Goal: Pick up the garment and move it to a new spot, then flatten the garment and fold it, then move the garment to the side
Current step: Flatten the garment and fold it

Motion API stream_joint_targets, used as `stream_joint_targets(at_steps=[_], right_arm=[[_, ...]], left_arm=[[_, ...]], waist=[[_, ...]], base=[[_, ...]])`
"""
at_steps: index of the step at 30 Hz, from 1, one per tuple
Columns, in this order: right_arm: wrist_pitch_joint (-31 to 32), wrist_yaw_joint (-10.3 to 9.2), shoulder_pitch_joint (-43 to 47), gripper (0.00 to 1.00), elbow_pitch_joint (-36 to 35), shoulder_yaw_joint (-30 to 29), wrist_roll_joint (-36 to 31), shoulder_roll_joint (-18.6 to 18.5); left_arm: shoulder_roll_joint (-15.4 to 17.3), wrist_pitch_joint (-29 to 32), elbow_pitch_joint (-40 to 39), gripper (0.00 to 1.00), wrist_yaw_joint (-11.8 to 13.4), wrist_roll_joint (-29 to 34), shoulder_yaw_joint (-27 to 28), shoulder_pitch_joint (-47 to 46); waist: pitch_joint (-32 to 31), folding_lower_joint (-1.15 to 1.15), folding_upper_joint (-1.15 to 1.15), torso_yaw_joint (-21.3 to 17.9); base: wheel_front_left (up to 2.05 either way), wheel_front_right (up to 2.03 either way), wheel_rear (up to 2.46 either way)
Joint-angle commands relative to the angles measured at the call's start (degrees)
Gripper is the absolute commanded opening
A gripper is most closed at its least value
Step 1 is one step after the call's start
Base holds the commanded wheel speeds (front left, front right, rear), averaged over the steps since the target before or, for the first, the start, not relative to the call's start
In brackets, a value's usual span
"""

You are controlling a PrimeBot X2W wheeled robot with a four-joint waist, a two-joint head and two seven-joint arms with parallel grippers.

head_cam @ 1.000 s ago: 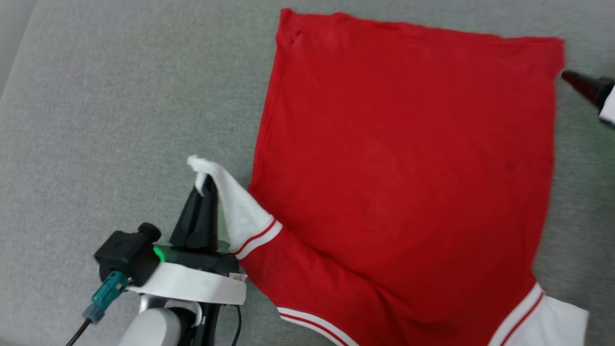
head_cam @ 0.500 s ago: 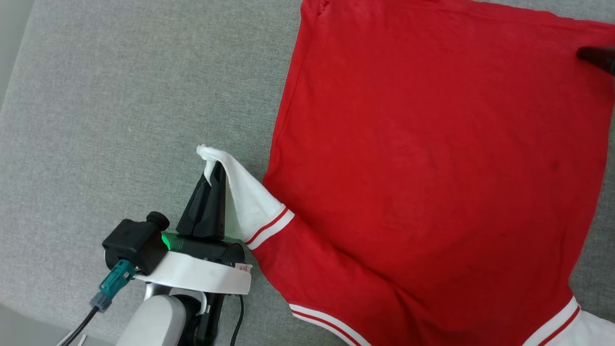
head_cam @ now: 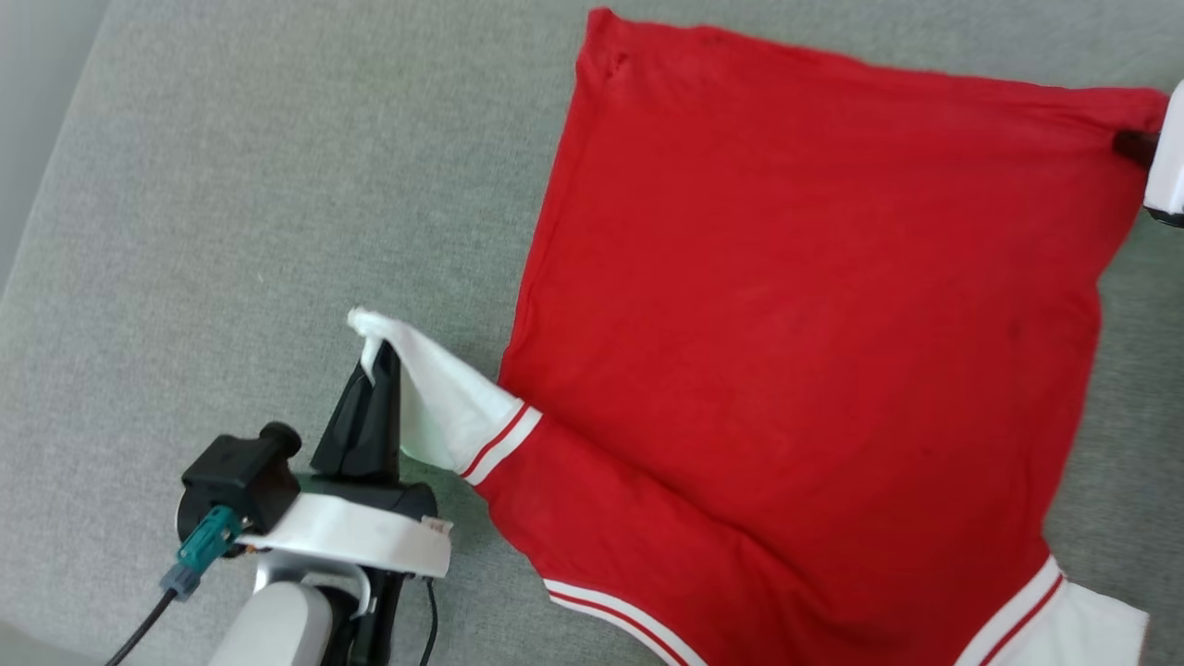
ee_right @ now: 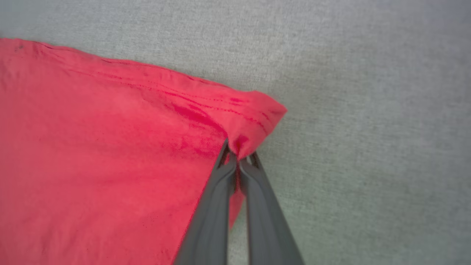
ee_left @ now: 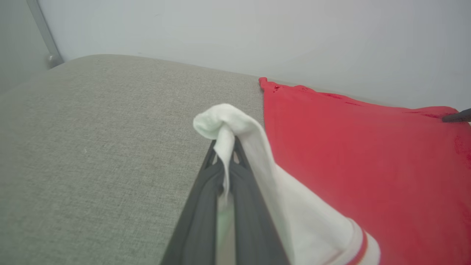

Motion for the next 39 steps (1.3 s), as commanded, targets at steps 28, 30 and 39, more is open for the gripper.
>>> stream_joint_targets(at_steps=[28,30,39], right_arm=[[-2.47,-0.04,62.47,0.00,-27.81,-7.69,7.10,1.88],[-3.22,-0.04,65.13,0.00,-27.25,-8.68,7.05,4.95],[-15.23,-0.04,63.99,1.00,-26.93,-10.52,7.67,9.49]], left_arm=[[3.80,0.90,9.95,0.00,3.00,-5.04,6.59,12.64],[3.78,1.10,10.11,0.00,3.03,-5.11,6.34,12.89],[4.40,1.93,8.71,0.00,2.88,-4.62,5.25,12.01]], waist=[[-22.18,-0.01,0.00,-16.75],[-22.50,-0.01,0.00,-17.14],[-21.68,-0.01,0.00,-18.07]], base=[[0.00,0.00,0.00],[0.00,0.00,0.00],[0.00,0.00,0.00]])
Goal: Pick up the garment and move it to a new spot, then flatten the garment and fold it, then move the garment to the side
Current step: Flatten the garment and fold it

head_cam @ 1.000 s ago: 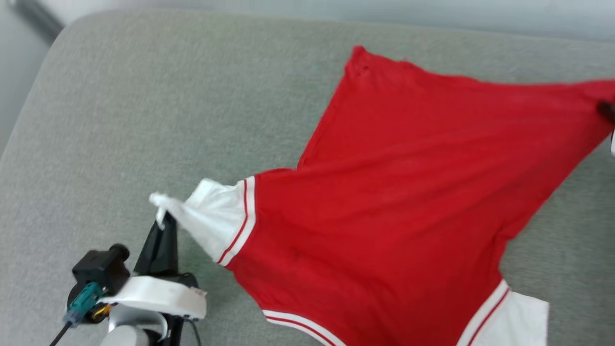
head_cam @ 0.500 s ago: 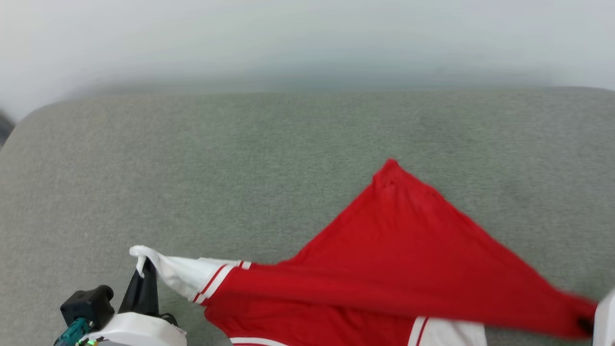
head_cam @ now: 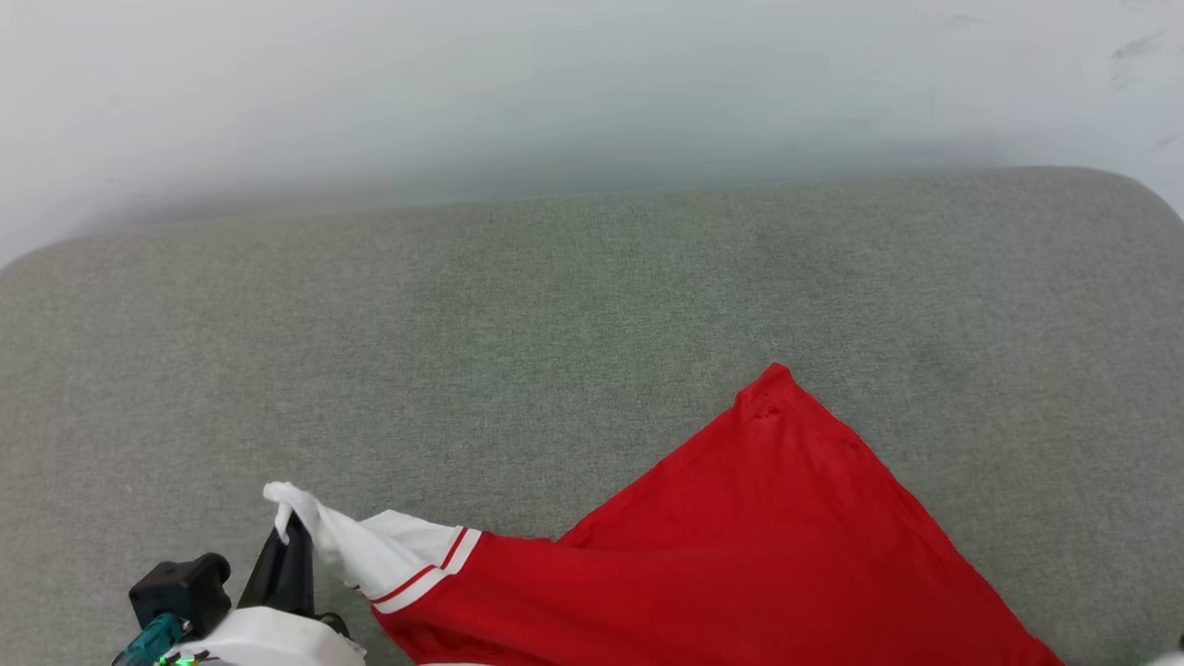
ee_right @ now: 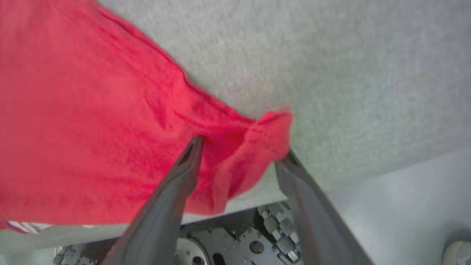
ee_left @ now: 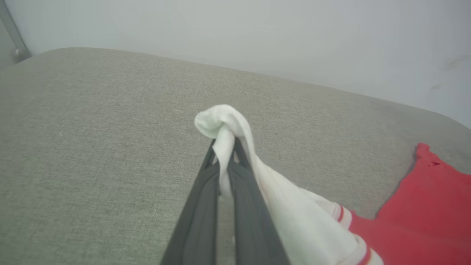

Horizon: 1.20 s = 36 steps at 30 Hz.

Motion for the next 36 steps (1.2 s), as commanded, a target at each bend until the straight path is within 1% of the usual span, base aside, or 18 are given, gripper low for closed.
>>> stream_joint_targets(at_steps=[1,8,11,13,14,16,18,22,24,27,29,31,36], right_arm=[[-4.81,-0.04,-2.69,1.00,-0.79,-0.38,0.39,-0.18],[-24.50,-0.04,-10.74,1.00,0.92,1.50,1.71,-2.08],[-28.46,-0.04,-15.39,1.00,2.23,4.24,2.99,-3.55],[-28.03,-0.03,-18.64,1.00,3.03,6.76,4.23,-4.82],[-28.03,-0.03,-18.64,1.00,3.03,6.76,4.23,-4.82],[-24.92,-0.04,-22.02,1.00,3.47,9.35,5.80,-6.33],[-20.01,-0.04,-25.27,1.00,3.85,11.96,6.92,-8.06],[-6.71,-0.03,-31.22,1.00,3.65,15.53,7.89,-10.69],[1.02,-0.03,-33.35,1.00,3.74,16.34,8.19,-10.82],[9.93,-0.03,-36.64,1.00,2.56,17.06,7.77,-10.33],[14.24,-0.04,-38.33,1.00,1.99,17.85,6.93,-9.93],[17.26,-0.04,-39.82,1.00,1.76,18.76,5.70,-10.20],[20.77,-0.04,-42.24,1.00,4.10,21.47,4.73,-10.21]], left_arm=[[0.47,0.12,-0.75,0.00,0.16,0.43,-0.24,-0.83],[0.02,0.38,-3.59,0.00,0.06,1.39,-1.63,-3.78],[-0.12,0.22,-4.87,0.00,-0.21,1.94,-2.17,-5.54],[-0.24,0.22,-5.85,0.00,-0.07,2.38,-2.54,-6.46],[-0.24,0.22,-5.85,0.00,-0.07,2.38,-2.54,-6.46],[-0.49,0.24,-6.91,0.00,0.02,2.80,-2.95,-7.55],[-0.89,0.05,-7.70,0.00,-0.02,3.00,-3.47,-8.19],[-1.64,-0.26,-8.45,0.00,-0.35,3.83,-4.60,-9.78],[-1.93,-0.48,-8.41,0.00,-0.66,3.89,-5.05,-10.53],[-2.54,-0.89,-7.95,0.00,-1.37,4.09,-5.70,-11.80],[-3.07,-1.16,-7.91,0.00,-1.57,4.20,-5.84,-12.97],[-3.54,-1.44,-7.74,0.00,-1.95,4.23,-6.12,-13.72],[-4.58,-1.95,-7.27,0.00,-2.48,4.66,-6.67,-15.63]], waist=[[0.76,0.01,0.00,0.02],[4.01,0.01,0.00,1.37],[6.51,0.01,0.00,2.16],[8.01,0.01,0.00,2.73],[8.01,0.01,0.00,2.73],[9.63,0.01,0.00,3.42],[10.89,0.01,0.00,4.12],[13.18,0.01,0.00,5.74],[14.27,0.01,0.00,6.60],[15.79,0.01,0.00,8.12],[17.01,0.01,0.00,9.01],[18.15,0.01,0.00,9.91],[20.52,0.01,0.00,11.58]], base=[[0.00,0.00,0.00],[0.00,0.00,0.00],[0.00,0.00,0.00],[0.00,0.00,0.00],[0.00,0.00,0.00],[0.00,0.00,0.00],[0.00,0.00,0.00],[0.00,0.00,0.00],[0.00,0.00,0.00],[0.00,0.00,0.00],[0.00,0.00,0.00],[0.00,0.00,0.00],[0.00,0.00,0.00]])
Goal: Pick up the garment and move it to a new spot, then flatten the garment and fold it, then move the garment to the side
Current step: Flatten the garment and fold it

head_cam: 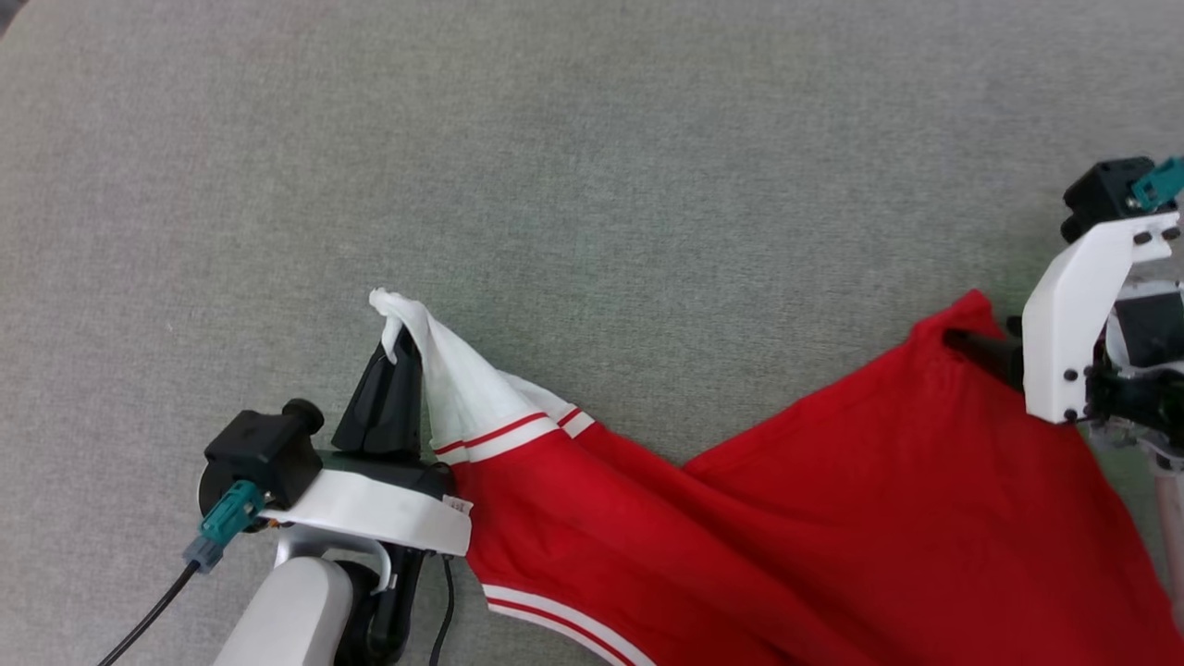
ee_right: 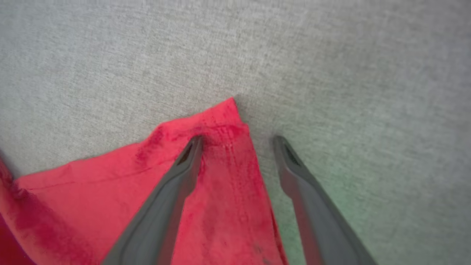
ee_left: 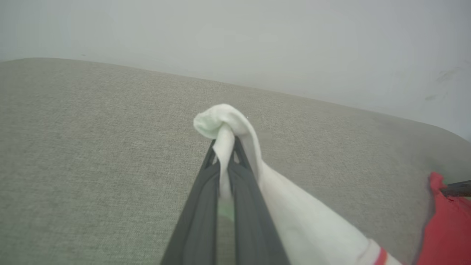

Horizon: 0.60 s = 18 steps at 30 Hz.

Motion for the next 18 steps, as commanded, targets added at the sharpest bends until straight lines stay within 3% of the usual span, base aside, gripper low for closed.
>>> stream_joint_targets(at_steps=[1,3,4,5,6,13,18], right_arm=[[0.80,-0.03,0.11,1.00,2.04,0.98,0.06,0.38],[3.10,-0.02,1.49,1.00,5.98,3.23,0.81,0.87],[3.72,-0.02,1.85,0.66,6.57,3.72,0.99,0.87],[4.13,-0.02,2.08,0.23,6.90,4.20,1.21,0.65],[4.16,-0.02,2.10,0.00,6.92,4.57,1.56,0.46],[1.96,-0.01,1.48,0.00,5.08,6.26,2.44,-1.60],[-3.39,-0.02,-0.31,0.00,4.12,6.35,1.48,-2.71]], left_arm=[[-0.31,-0.38,0.17,0.00,-0.19,0.21,-0.05,-1.08],[-0.94,-0.73,1.01,0.00,-0.72,0.36,-0.26,-1.79],[-1.02,-0.81,1.25,0.00,-0.90,0.38,-0.24,-1.99],[-1.12,-0.90,1.46,0.00,-1.05,0.41,-0.23,-2.14],[-1.23,-0.88,1.64,0.00,-1.09,0.43,-0.24,-2.20],[-1.58,-1.03,3.02,0.00,-1.17,0.36,0.59,-2.31],[-0.05,-0.33,3.87,0.00,-1.49,0.46,1.18,-3.56]], waist=[[1.28,-0.01,0.00,1.14],[1.81,-0.01,0.00,2.02],[1.82,-0.01,0.00,2.19],[1.84,-0.01,0.00,2.39],[1.85,-0.01,0.00,2.55],[-0.34,-0.01,0.00,2.82],[-3.84,-0.01,0.00,1.40]], base=[[0.00,0.00,0.00],[0.00,0.00,0.00],[0.00,0.00,0.00],[0.00,0.00,0.00],[0.00,0.00,0.00],[0.00,0.00,0.00],[0.00,0.00,0.00]])
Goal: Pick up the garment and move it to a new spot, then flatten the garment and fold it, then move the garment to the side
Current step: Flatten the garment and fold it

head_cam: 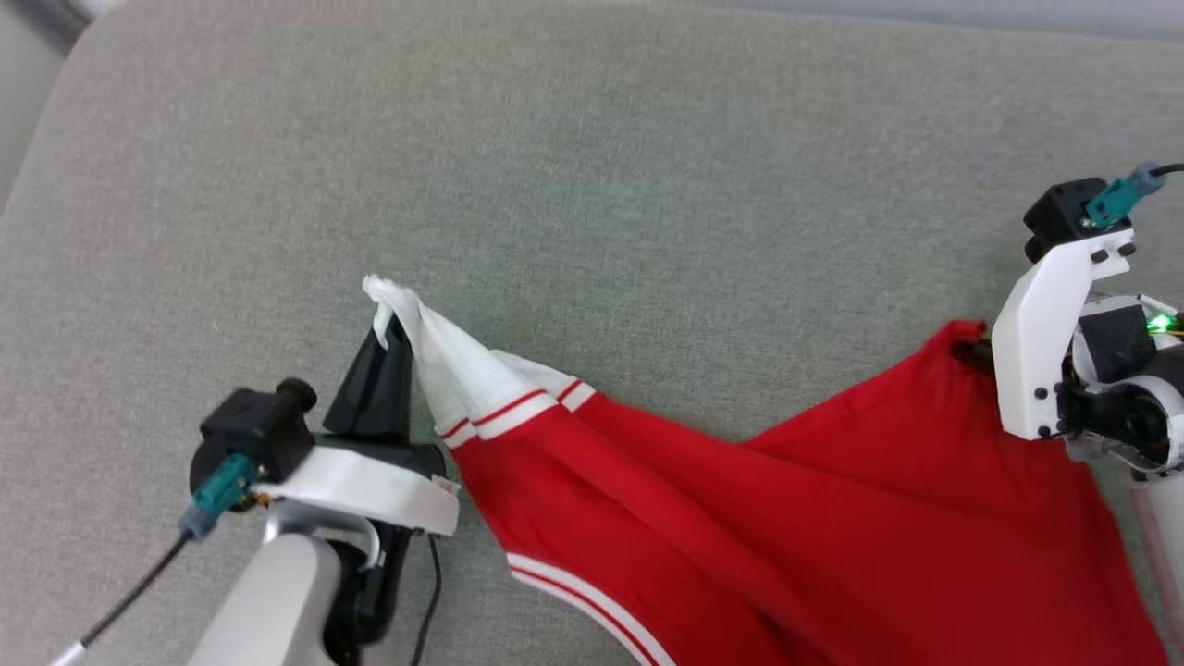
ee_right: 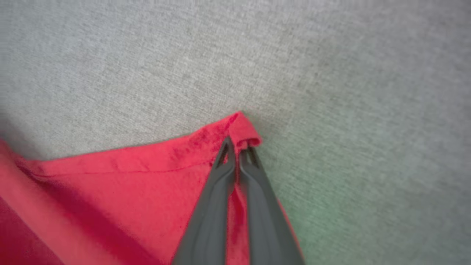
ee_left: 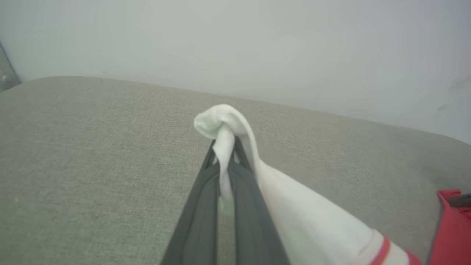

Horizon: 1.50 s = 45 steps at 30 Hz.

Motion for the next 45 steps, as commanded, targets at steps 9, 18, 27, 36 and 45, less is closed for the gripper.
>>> stream_joint_targets(at_steps=[9,18,27,36,45], right_arm=[[-11.82,-0.02,-2.15,0.00,4.24,-0.52,-2.96,0.25],[-21.06,-0.02,-9.26,0.00,10.15,-0.81,-4.33,-0.46],[-29.07,-0.03,-20.23,0.00,14.09,-1.10,-6.23,-2.31],[-36.32,-0.05,-36.01,0.00,15.77,-2.57,-9.29,-2.26],[-43.03,-0.06,-48.15,0.00,16.40,-2.31,-9.84,-2.27]], left_arm=[[5.13,7.76,1.77,0.00,-1.06,1.05,0.45,-9.34],[4.32,10.94,14.91,0.00,-2.48,-3.19,3.87,-24.80],[3.43,7.47,30.75,0.00,-5.60,-1.52,3.00,-43.24],[6.15,3.08,39.26,0.00,-6.67,1.17,3.25,-62.87],[8.63,1.82,40.44,0.00,-6.97,2.16,4.14,-76.56]], waist=[[-9.47,0.00,0.00,-4.69],[-13.47,0.00,0.00,-7.45],[-11.44,0.00,0.00,-9.11],[-3.27,0.00,0.00,-11.04],[6.16,0.00,0.00,-12.48]], base=[[0.00,0.00,0.00],[0.00,0.00,0.00],[0.00,0.00,0.00],[0.00,0.00,0.00],[0.00,0.00,0.00]])
